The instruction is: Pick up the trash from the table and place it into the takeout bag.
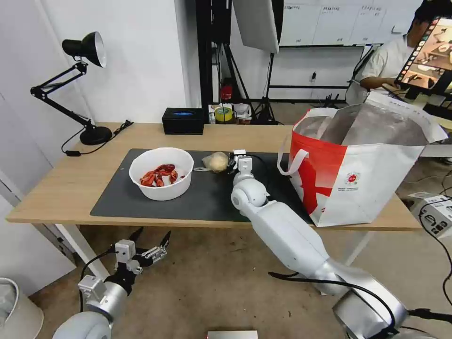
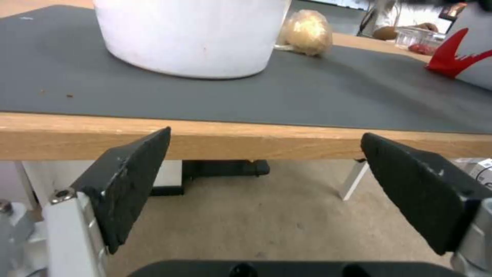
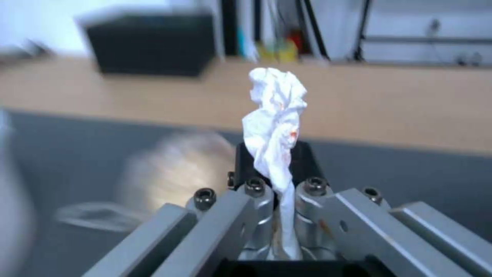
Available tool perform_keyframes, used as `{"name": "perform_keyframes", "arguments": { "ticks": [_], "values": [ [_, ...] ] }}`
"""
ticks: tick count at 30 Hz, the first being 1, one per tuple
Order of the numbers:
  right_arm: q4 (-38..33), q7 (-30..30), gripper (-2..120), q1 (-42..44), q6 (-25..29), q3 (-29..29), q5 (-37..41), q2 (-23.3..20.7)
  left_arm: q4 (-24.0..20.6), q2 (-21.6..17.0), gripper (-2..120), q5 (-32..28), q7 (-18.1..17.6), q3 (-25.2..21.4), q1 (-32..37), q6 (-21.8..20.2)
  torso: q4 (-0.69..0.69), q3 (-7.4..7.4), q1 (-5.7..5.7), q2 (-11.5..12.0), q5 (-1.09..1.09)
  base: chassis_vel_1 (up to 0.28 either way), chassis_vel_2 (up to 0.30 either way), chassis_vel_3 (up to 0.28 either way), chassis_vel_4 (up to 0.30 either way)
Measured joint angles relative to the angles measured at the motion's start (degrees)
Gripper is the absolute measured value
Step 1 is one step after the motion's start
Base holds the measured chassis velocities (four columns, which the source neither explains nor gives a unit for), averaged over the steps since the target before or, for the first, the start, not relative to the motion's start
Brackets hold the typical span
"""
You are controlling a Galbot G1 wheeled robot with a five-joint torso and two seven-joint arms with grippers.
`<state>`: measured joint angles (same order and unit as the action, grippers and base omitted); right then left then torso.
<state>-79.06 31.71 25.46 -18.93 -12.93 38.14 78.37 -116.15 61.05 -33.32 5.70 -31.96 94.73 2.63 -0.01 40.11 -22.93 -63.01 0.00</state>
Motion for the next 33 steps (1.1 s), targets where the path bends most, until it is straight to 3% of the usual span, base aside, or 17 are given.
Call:
{"name": "perform_keyframes", "arguments": {
  "ticks": [3,10,14,17,18,23,27,33],
  "values": [
    [-11.1,-4.2,0,3.2,4.7,1.5,0.8,-4.3,-0.7,-0.2,100,0.0,-0.1,-0.6,0.7,0.0,0.01,-0.01,0.00,0.0,0.01,0.000,0.000,0.000,0.000],
    [-22.2,-8.2,0,5.9,8.8,5.9,1.4,-9.6,-1.2,-0.4,100,0.0,-0.1,-0.7,1.0,0.0,0.01,-0.01,0.01,0.0,0.01,0.000,0.000,0.000,0.000],
    [-28.3,-8.6,0,6.4,9.3,10.0,3.2,-14.2,-1.7,-0.6,100,0.0,-0.3,-0.6,1.0,-0.1,0.01,-0.01,0.01,0.0,0.01,0.000,0.000,0.000,0.000],
    [-33.0,-8.0,0,6.6,9.0,15.5,7.9,-20.3,-2.0,-0.6,100,0.1,-0.3,-0.1,0.8,-0.1,0.01,-0.01,0.01,0.0,0.02,0.000,0.000,0.000,0.000],
    [-33.0,-8.0,0,6.6,9.0,15.5,7.9,-20.3,-2.0,-0.6,100,0.1,-0.3,-0.1,0.8,-0.1,0.01,-0.01,0.01,0.0,0.02,0.000,0.000,0.000,0.000],
    [-35.6,-7.6,0,8.9,7.6,23.8,12.1,-29.5,-2.4,-0.3,100,0.5,-0.4,0.9,0.6,-0.2,0.00,-0.01,0.01,0.0,0.02,0.000,0.000,0.000,0.000],
    [-35.6,-6.7,0,12.3,6.2,26.8,13.0,-33.8,-2.8,-0.2,100,0.7,-0.4,1.6,0.5,-0.2,-0.01,-0.01,0.01,0.0,0.02,0.000,0.000,0.000,0.000],
    [-36.0,-4.1,0,17.6,4.4,29.6,13.7,-36.9,-3.5,0.2,100,1.0,-0.4,2.4,0.1,-0.3,0.00,-0.01,0.01,0.0,0.02,0.000,0.000,0.000,0.000]
  ]
}}
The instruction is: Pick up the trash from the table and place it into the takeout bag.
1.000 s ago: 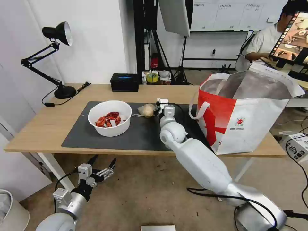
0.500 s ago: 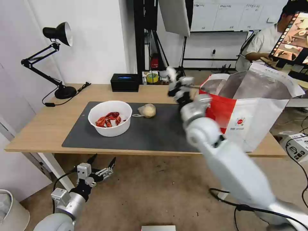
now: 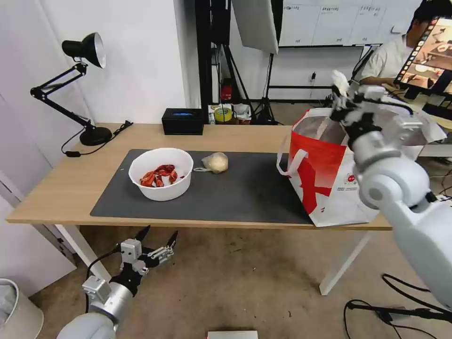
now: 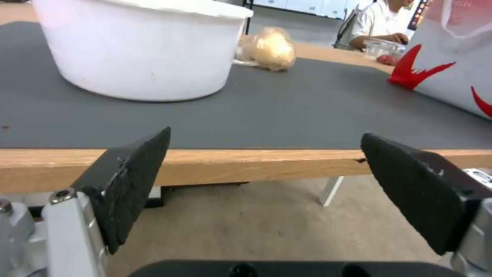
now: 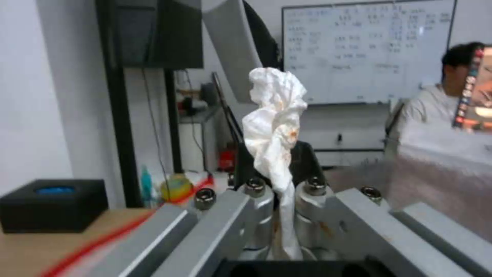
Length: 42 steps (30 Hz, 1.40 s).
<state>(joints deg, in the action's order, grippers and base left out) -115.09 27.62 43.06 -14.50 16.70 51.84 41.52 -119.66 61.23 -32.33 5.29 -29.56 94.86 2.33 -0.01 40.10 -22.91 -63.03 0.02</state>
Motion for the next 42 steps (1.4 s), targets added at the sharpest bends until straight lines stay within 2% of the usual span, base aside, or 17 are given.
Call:
{"name": "perform_keyframes", "arguments": {
  "ticks": [5,8,10,11,13,15,17,19,21,23,24,27,28,30,31,33,42],
  "values": [
    [-0.3,0.8,0,2.4,-0.5,0.9,0.0,-0.1,-0.3,0.1,100,0.1,0.0,0.1,0.1,0.0,0.01,0.00,0.00,0.0,-0.01,0.000,0.000,0.000,0.000],
    [-0.9,1.5,14,3.9,-0.9,1.4,-0.2,0.1,-0.6,0.5,100,0.3,0.0,0.1,0.6,0.0,0.01,0.00,0.00,0.0,-0.02,0.000,0.000,0.000,0.000],
    [-0.9,1.6,18,3.9,-1.0,1.6,-0.3,0.1,-0.6,0.5,100,0.4,0.0,0.0,0.8,0.0,0.01,0.00,0.00,0.0,-0.02,0.000,0.000,0.000,0.000],
    [-0.9,1.7,24,3.9,-1.1,1.7,-0.3,0.1,-0.8,0.6,100,0.4,0.0,-0.1,1.0,0.0,0.02,0.00,0.00,0.0,-0.02,0.000,0.000,0.000,0.000],
    [-0.9,1.7,25,3.9,-1.1,1.7,-0.3,0.1,-0.8,0.6,100,0.4,0.0,-0.2,1.0,0.0,0.02,0.00,0.00,0.0,-0.02,0.000,0.000,0.000,0.000],
    [-1.2,1.8,38,3.9,-1.4,2.2,-0.3,-0.1,-1.2,0.6,100,0.4,0.0,-0.5,1.3,0.0,0.02,0.00,0.00,0.0,-0.02,0.000,0.000,0.000,0.000],
    [-1.3,1.8,42,4.0,-1.4,2.3,-0.3,-0.2,-1.2,0.6,100,0.4,0.0,-0.5,1.3,0.0,0.01,0.00,0.00,0.0,-0.02,0.000,0.000,0.000,0.000],
    [-1.7,1.8,53,4.4,-1.5,2.6,-0.2,-0.2,-1.4,0.5,100,0.4,0.0,-0.7,1.3,0.0,0.01,0.00,-0.01,0.0,-0.02,0.000,0.000,0.000,0.000],
    [-1.8,1.8,55,4.4,-1.5,2.6,-0.2,-0.2,-1.4,0.5,100,0.4,0.0,-0.7,1.3,0.0,0.01,0.00,0.00,0.0,-0.02,0.000,0.000,0.000,0.000],
    [-2.6,1.5,69,4.6,-1.5,2.7,0.4,-0.3,-1.5,0.3,100,0.3,0.0,-0.7,1.1,0.0,0.01,0.00,0.00,0.0,-0.02,0.000,0.000,0.000,0.000],
    [-2.6,1.5,69,4.6,-1.5,2.7,0.4,-0.3,-1.5,0.3,100,0.3,0.0,-0.7,1.1,0.0,0.01,0.00,0.00,0.0,-0.02,0.000,0.000,0.000,0.000],
    [-3.7,0.4,82,4.3,-1.3,2.7,2.0,-0.4,-1.6,0.2,100,0.2,0.0,-0.7,0.9,0.0,0.01,0.00,0.00,0.0,-0.02,0.000,0.000,0.000,0.000],
    [-3.7,0.4,82,4.3,-1.3,2.7,2.0,-0.4,-1.6,0.2,100,0.2,0.0,-0.7,0.9,0.0,0.01,0.00,0.00,0.0,-0.02,0.000,0.000,0.000,0.000],
    [-5.0,-1.1,92,4.2,-0.5,2.5,3.4,-0.6,-1.6,0.2,100,0.2,0.0,-0.7,0.7,-0.1,0.01,0.00,0.00,0.0,-0.02,0.000,0.000,0.000,0.000],
    [-5.0,-1.1,92,4.2,-0.5,2.5,3.4,-0.6,-1.6,0.2,100,0.2,0.0,-0.7,0.7,-0.1,0.01,0.00,0.00,0.0,-0.02,0.000,0.000,0.000,0.000],
    [-7.5,-4.6,99,5.2,0.9,2.1,4.7,-1.0,-1.4,0.1,100,0.1,0.0,-0.7,0.4,-0.1,0.02,0.00,-0.01,0.0,-0.03,0.000,0.000,0.000,0.000],
    [-12.7,-14.6,100,12.6,3.3,1.6,2.7,-1.0,-0.8,-0.3,100,-0.1,-0.1,-0.2,-0.7,-0.1,0.01,0.00,0.00,0.0,-0.02,0.000,0.000,0.000,0.000]
  ]
}}
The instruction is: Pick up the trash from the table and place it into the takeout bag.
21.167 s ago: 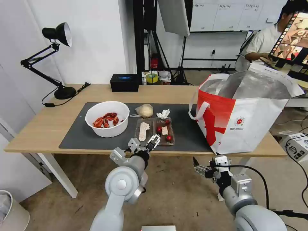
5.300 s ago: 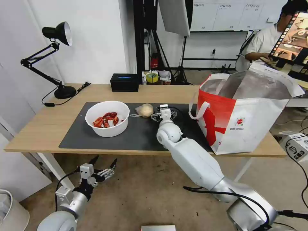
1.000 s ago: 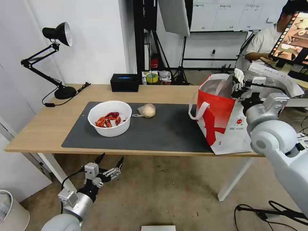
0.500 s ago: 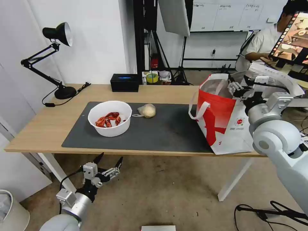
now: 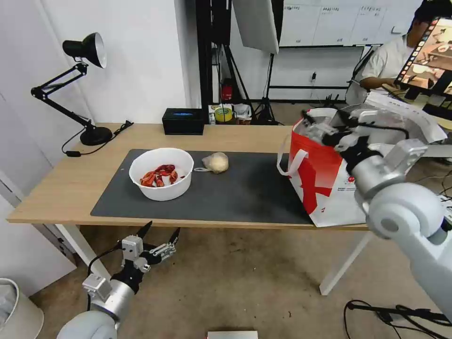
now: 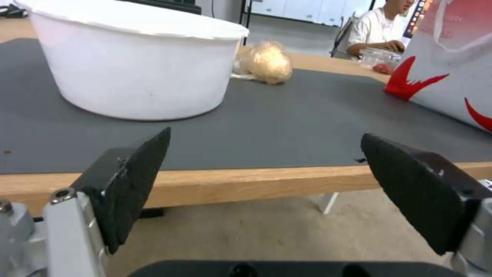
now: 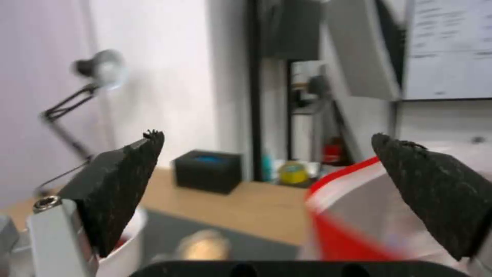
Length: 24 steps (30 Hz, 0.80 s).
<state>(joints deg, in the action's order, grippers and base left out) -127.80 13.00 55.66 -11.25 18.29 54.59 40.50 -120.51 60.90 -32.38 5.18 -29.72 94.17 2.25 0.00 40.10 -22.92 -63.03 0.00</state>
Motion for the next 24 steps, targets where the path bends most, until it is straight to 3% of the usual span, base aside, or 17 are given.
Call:
{"name": "perform_keyframes", "arguments": {
  "ticks": [13,19,24],
  "values": [
    [-2.2,-4.3,100,14.7,3.8,-1.6,-12.1,3.6,0.2,0.3,100,0.0,0.0,0.0,-0.4,0.1,-0.01,0.01,0.00,0.0,-0.01,0.000,0.000,0.000,0.000],
    [0.0,-5.2,100,24.3,10.3,-1.4,-20.9,9.3,0.2,0.3,100,0.0,0.0,-0.3,0.0,0.3,0.00,0.00,0.00,0.0,0.00,0.000,0.000,0.000,0.000],
    [0.8,-5.1,100,29.7,12.5,-1.4,-24.8,12.7,0.2,0.4,100,0.0,0.0,-0.5,0.3,0.5,0.00,0.00,0.01,0.0,0.00,0.000,0.000,0.000,0.000]
  ]
}}
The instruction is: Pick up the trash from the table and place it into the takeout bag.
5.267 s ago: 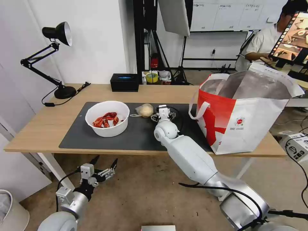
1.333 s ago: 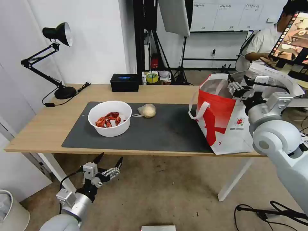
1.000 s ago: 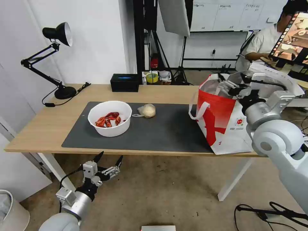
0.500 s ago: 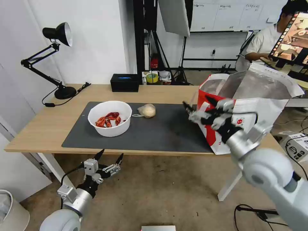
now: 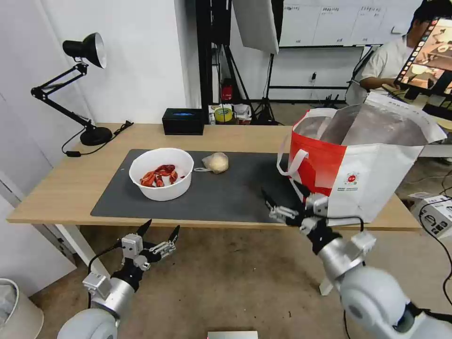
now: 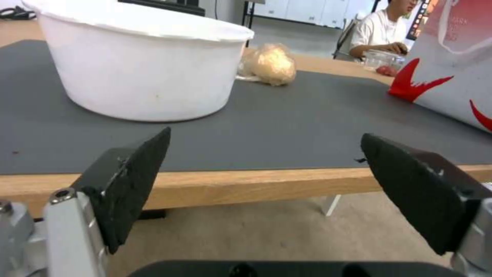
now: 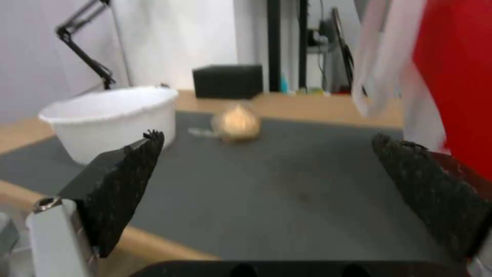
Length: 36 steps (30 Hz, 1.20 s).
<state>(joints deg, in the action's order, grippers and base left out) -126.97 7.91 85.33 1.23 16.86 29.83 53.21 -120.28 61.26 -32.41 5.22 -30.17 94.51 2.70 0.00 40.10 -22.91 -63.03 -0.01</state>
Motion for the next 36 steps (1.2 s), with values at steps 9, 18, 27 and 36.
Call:
{"name": "perform_keyframes", "arguments": {
  "ticks": [9,18,27,36],
  "values": [
    [1.4,2.4,100,8.0,3.0,-0.8,-6.2,6.2,0.5,0.3,100,0.2,0.2,-0.1,0.5,0.3,0.00,0.00,0.00,0.0,0.00,0.000,0.000,0.000,0.000],
    [4.1,2.6,100,10.3,4.3,-1.9,-9.1,9.2,1.7,0.5,100,0.6,0.6,-0.2,1.3,1.0,0.00,0.00,0.00,0.0,0.00,0.000,0.000,0.000,0.000],
    [5.4,2.4,100,9.8,4.2,-2.2,-9.2,9.7,2.4,0.6,100,0.7,1.6,-1.0,2.5,1.7,0.00,0.00,-0.01,0.0,0.01,0.000,0.000,0.000,0.000],
    [6.2,2.2,100,8.9,4.1,-2.0,-8.5,9.4,2.4,1.6,100,1.5,1.7,-0.9,3.4,1.9,0.00,0.00,-0.01,0.0,0.01,0.000,0.000,0.000,0.000]
  ]
}}
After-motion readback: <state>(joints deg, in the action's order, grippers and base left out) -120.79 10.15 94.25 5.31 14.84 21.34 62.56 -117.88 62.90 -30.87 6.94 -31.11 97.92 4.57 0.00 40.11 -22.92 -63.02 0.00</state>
